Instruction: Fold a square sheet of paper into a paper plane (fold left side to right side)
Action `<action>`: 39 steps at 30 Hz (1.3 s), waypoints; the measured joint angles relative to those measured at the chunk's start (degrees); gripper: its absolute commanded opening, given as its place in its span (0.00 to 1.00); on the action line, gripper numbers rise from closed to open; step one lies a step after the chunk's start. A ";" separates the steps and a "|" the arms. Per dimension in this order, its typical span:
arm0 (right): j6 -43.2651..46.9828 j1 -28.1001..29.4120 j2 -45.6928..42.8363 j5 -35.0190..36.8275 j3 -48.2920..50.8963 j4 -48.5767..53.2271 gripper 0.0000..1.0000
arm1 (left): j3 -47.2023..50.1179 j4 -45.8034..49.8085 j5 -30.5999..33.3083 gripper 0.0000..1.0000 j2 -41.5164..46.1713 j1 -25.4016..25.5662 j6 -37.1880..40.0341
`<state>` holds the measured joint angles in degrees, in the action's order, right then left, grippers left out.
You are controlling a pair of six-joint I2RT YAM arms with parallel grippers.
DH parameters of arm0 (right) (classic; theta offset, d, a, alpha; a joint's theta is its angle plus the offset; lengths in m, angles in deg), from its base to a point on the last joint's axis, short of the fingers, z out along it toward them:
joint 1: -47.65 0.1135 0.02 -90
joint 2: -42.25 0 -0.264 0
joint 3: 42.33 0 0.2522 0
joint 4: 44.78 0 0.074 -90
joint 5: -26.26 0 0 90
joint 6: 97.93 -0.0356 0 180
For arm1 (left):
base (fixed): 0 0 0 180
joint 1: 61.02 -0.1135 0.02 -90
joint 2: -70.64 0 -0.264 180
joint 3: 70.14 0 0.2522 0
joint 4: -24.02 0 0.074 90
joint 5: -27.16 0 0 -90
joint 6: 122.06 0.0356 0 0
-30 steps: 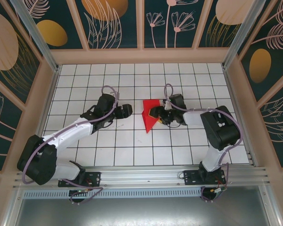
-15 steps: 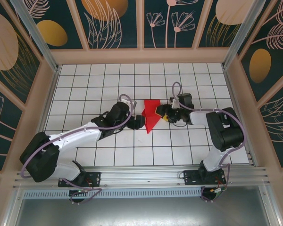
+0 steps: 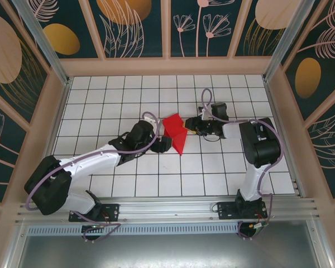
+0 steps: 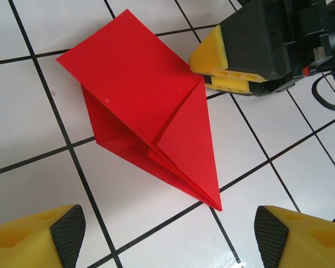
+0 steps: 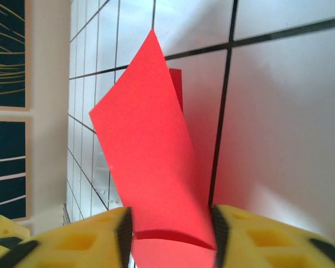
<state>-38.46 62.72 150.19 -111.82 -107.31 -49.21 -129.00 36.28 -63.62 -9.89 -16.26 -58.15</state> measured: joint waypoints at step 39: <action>-26.73 7.56 -13.84 12.90 16.79 -4.46 0.03 | -15.63 10.93 17.92 0.82 -22.23 18.43 8.13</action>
<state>-65.19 70.28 136.35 -98.92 -90.52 -53.67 -144.63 47.21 -45.69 -32.12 2.16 -50.02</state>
